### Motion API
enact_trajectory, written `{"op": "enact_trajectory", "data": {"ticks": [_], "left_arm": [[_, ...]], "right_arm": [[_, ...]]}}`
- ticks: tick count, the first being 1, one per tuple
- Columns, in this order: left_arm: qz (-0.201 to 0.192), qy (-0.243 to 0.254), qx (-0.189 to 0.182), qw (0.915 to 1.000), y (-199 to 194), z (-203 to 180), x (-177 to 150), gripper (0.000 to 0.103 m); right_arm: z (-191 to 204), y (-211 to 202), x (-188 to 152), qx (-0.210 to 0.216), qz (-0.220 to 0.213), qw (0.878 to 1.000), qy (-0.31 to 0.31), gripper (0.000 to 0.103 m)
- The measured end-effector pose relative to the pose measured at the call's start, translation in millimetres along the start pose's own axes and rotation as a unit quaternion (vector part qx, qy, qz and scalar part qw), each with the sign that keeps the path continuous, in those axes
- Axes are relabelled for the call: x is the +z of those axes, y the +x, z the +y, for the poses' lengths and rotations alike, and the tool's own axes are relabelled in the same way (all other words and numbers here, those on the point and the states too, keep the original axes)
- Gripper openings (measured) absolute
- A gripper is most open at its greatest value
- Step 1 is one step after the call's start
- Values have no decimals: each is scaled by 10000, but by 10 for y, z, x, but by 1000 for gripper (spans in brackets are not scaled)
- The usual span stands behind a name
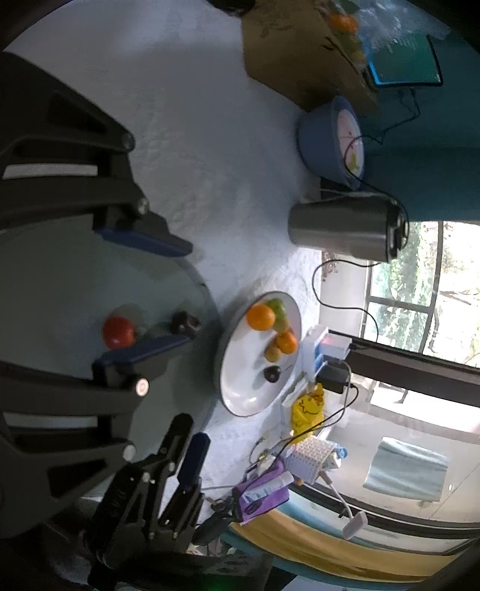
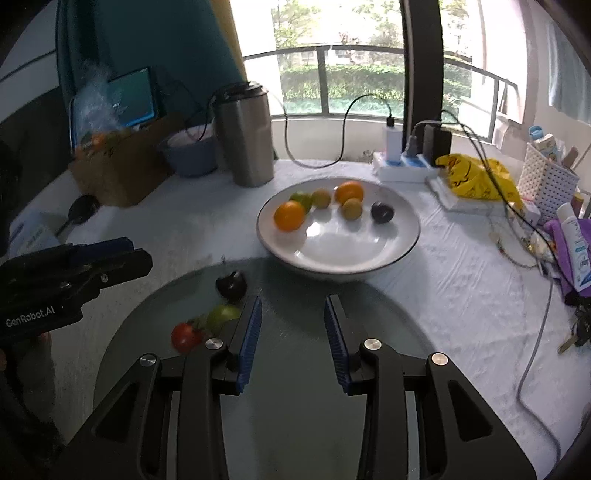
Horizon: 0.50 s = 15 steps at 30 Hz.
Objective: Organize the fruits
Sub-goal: 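Move the right gripper back to the tray while the left gripper also returns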
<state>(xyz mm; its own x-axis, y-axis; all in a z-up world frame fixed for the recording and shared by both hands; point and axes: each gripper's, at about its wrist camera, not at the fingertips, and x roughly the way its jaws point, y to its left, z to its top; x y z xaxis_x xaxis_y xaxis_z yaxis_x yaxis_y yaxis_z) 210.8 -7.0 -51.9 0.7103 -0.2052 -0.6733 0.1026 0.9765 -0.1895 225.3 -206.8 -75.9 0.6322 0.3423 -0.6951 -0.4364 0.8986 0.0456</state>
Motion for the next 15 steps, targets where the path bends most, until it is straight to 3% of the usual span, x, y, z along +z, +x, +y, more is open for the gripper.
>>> {"op": "enact_trajectory", "data": {"ticks": [2, 5, 15], "left_arm": [[11, -31, -27, 10000, -13, 32, -76, 58], [-13, -56, -65, 10000, -48, 63, -168, 65], [-133, -258, -167, 9994, -129, 233, -368, 65]], "right_arm": [[38, 10, -56, 13, 25, 10000, 12, 57], [104, 18, -142, 53, 62, 10000, 38, 58], [297, 73, -271, 180, 225, 9996, -74, 58]]}}
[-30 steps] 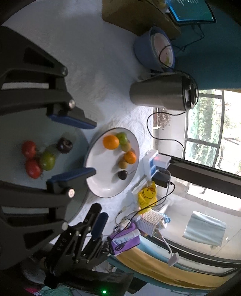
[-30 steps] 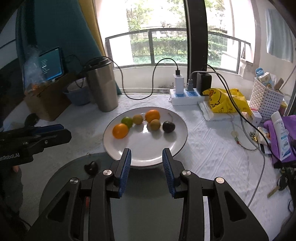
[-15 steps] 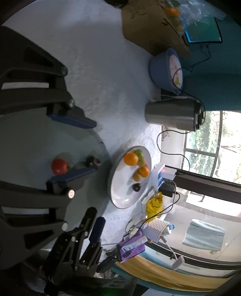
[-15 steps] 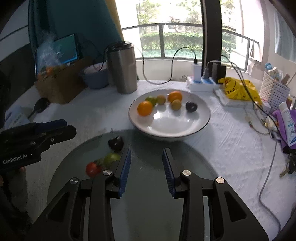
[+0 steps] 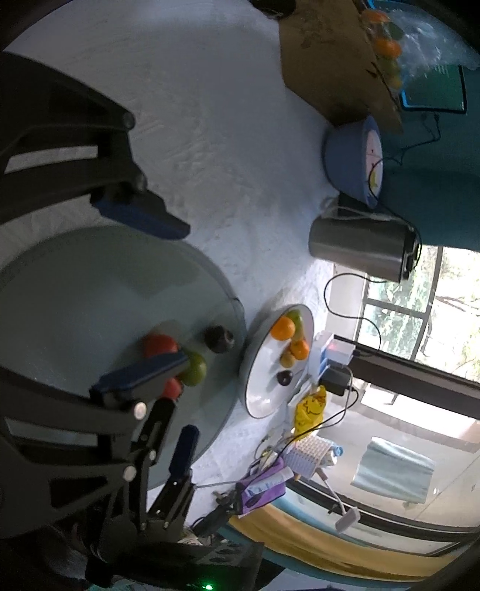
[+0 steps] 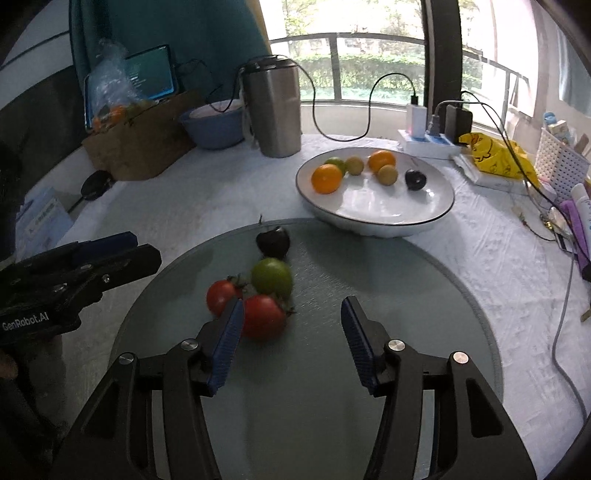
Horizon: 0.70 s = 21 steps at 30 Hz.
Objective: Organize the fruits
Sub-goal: 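Move the right gripper back to the tray while the left gripper also returns, then grasp a red tomato with the right gripper while the left grasps another red tomato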
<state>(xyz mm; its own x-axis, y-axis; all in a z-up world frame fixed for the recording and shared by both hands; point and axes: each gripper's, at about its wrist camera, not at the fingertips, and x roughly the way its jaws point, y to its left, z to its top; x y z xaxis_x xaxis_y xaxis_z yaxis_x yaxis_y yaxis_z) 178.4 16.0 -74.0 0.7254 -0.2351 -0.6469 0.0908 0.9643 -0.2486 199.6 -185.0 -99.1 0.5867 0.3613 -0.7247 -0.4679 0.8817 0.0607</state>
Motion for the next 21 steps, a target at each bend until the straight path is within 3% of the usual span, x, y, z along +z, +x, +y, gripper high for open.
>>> {"op": "enact_trajectory", "data": {"ticks": [16, 21], "left_arm": [[59, -1, -57, 10000, 49, 37, -92, 65], [122, 102, -96, 9998, 94, -44, -97, 65]], "right_arm": [[68, 225, -2, 171, 278, 9995, -19, 57], [73, 284, -2, 374, 416, 9984, -8, 48]]}}
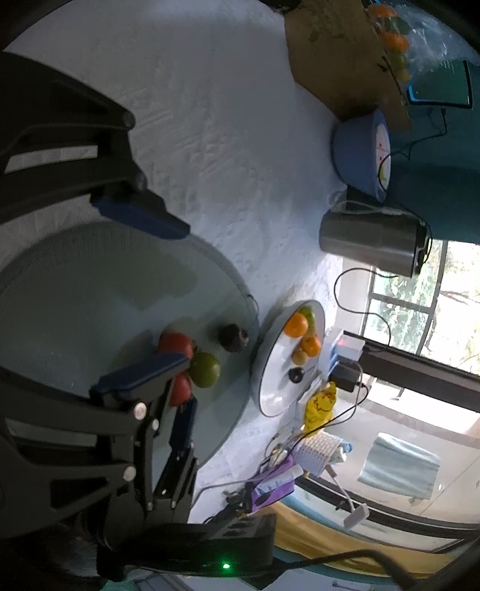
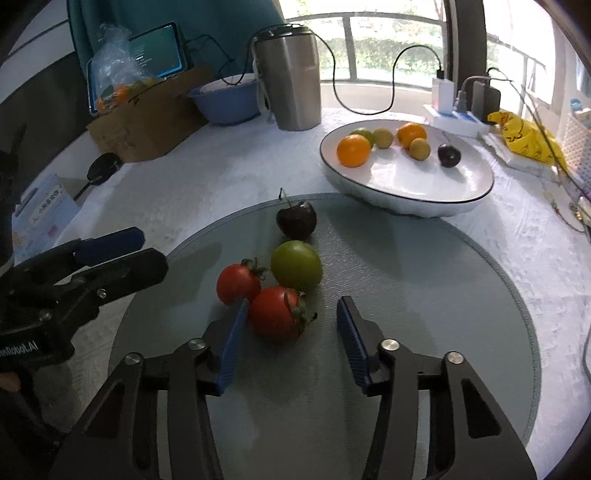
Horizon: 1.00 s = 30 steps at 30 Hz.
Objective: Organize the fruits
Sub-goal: 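Grasp a red tomato with the right gripper while the left grasps another red tomato, then carry the red tomato onto the white plate with the right gripper while the left carries its tomato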
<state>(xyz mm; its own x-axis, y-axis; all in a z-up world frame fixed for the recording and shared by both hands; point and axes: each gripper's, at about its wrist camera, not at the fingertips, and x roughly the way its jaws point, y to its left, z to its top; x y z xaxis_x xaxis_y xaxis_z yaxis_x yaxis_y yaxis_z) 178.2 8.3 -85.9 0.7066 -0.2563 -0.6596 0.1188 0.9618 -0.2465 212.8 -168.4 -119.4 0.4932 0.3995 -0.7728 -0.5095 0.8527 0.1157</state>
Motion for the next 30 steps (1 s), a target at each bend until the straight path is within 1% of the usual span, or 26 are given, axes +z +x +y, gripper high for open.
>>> {"op": "enact_trajectory", "data": {"ticks": [2, 3, 4, 10, 16, 20, 22, 23, 24, 25, 27, 29, 30], "left_arm": [[45, 30, -9, 10000, 23, -22, -1, 65], [66, 42, -10, 10000, 35, -34, -1, 65], [94, 60, -7, 9999, 47, -47, -3, 65], [254, 206, -8, 9995, 145, -157, 13, 65], [501, 330, -5, 9982, 310, -286, 8, 65], [579, 420, 150, 9973, 406, -339, 21, 65], [601, 468, 166, 9970, 439, -355, 26, 65], [618, 504, 168, 9967, 458, -369, 32, 59], [633, 538, 170, 9964, 469, -385, 28, 50], [683, 580, 161, 9958, 488, -402, 29, 48], [738, 671, 144, 9949, 524, -441, 29, 36], [764, 759, 120, 9941, 540, -485, 31, 31], [781, 776, 109, 9939, 550, -497, 36, 30]], "right_arm": [[3, 3, 3, 52, 8, 10000, -9, 39], [3, 8, 3, 104, 18, 9999, -14, 37], [9, 6, 2, 149, 21, 9999, -19, 32], [-29, -59, -23, 204, -70, 9998, -46, 32], [-206, -206, -31, 148, -230, 9996, 59, 32], [-334, -279, -24, 87, -330, 9993, 147, 32], [-400, -304, -20, 70, -370, 9991, 187, 32], [-431, -314, -17, 62, -384, 9990, 207, 32], [-456, -320, -15, 56, -396, 9990, 223, 32], [-484, -329, -12, 52, -411, 9988, 243, 32], [-528, -345, -3, 46, -441, 9986, 274, 32], [-571, -360, 13, 45, -477, 9984, 292, 32], [-585, -364, 20, 42, -489, 9983, 299, 32]]}}
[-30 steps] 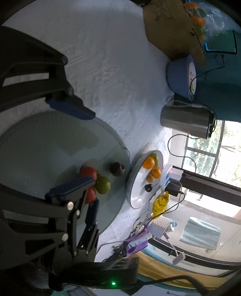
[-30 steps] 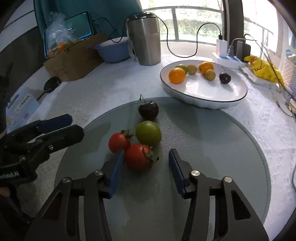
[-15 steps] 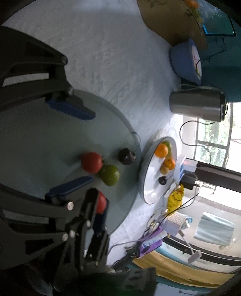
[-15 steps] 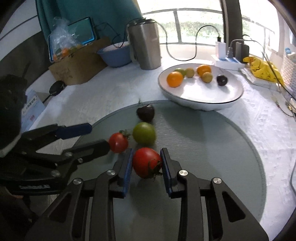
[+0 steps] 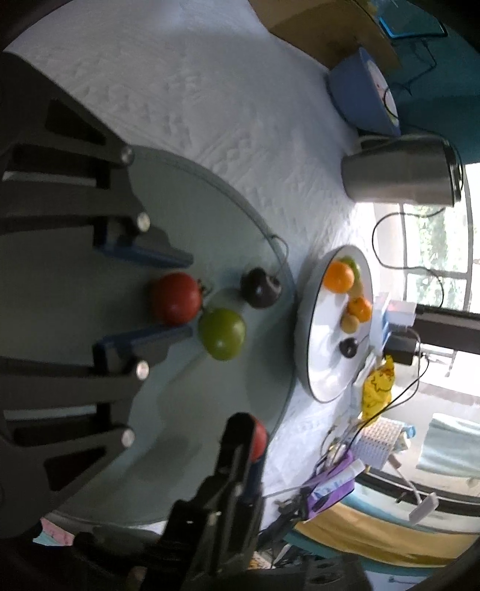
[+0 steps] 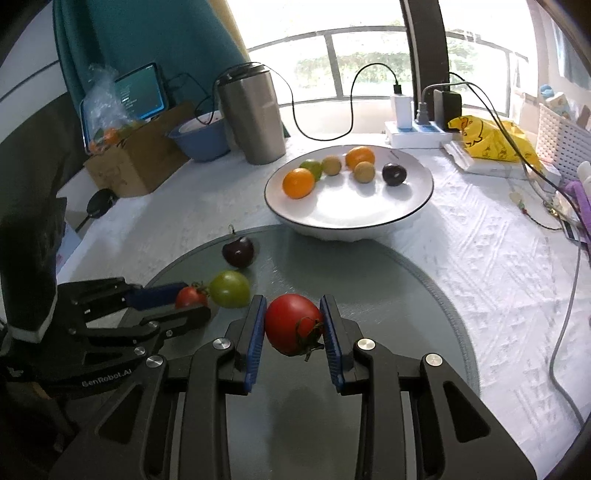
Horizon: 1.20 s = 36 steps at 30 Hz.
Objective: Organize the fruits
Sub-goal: 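Carry the red tomato onto the white plate with the right gripper while the left carries its tomato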
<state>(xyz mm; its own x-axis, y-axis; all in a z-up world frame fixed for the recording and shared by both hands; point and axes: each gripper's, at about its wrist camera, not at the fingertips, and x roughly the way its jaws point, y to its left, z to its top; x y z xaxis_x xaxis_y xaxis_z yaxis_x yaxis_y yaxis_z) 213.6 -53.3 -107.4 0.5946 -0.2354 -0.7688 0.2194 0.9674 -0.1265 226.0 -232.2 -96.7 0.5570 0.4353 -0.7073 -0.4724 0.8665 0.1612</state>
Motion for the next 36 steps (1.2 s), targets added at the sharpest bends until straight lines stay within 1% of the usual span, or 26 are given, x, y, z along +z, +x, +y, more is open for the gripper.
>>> {"op": "enact_trajectory", "data": {"ticks": [3, 8, 11, 14, 16, 18, 19, 21, 24, 26, 27, 30, 31, 34, 35, 36], "left_arm": [[2, -13, -18, 10000, -15, -29, 29, 30], [-155, 4, -14, 9999, -115, -65, 152, 30], [-279, 28, 26, 9996, -169, -82, 229, 21], [-324, 4, 19, 9995, -198, -77, 276, 20], [-319, 14, 12, 9995, -213, -67, 289, 20], [-274, -63, -94, 9996, -228, -30, 276, 21], [-214, -113, -169, 9996, -220, -10, 261, 21], [-98, -131, -164, 9997, -171, 7, 223, 22], [32, -172, -54, 9998, -92, 26, 147, 36], [48, -190, -52, 9998, -72, 35, 108, 43], [61, -187, -31, 9998, -56, 36, 96, 44], [148, -141, 22, 9998, -3, 30, 69, 44], [171, -156, -20, 9997, 14, 35, 59, 44], [133, -109, -4, 9999, 20, 16, 37, 42], [131, -86, 14, 9999, 22, 7, 34, 33], [129, -71, 23, 9999, 23, -1, 32, 31]], "right_arm": [[-53, -12, 35, -6, -31, 10000, 29, 32], [-133, -63, 119, -36, -123, 9999, 38, 32], [-181, -88, 177, -51, -183, 9998, 43, 32], [-217, -121, 228, -61, -247, 9997, 46, 32], [-237, -133, 250, -64, -269, 9996, 48, 32], [-248, -131, 260, -70, -266, 9996, 44, 32], [-253, -126, 259, -69, -258, 9996, 40, 32], [-263, -109, 245, -72, -235, 9997, 50, 32], [-281, -53, 217, -63, -163, 9998, 84, 32], [-272, -37, 207, -61, -141, 9998, 85, 32], [-269, -32, 207, -61, -135, 9999, 80, 32], [-259, -29, 217, -75, -138, 9998, 76, 32], [-260, -30, 221, -80, -138, 9998, 75, 32], [-264, -34, 231, -105, -139, 9998, 64, 32], [-267, -34, 233, -114, -137, 9998, 62, 32], [-269, -33, 238, -126, -134, 9998, 64, 32]]}}
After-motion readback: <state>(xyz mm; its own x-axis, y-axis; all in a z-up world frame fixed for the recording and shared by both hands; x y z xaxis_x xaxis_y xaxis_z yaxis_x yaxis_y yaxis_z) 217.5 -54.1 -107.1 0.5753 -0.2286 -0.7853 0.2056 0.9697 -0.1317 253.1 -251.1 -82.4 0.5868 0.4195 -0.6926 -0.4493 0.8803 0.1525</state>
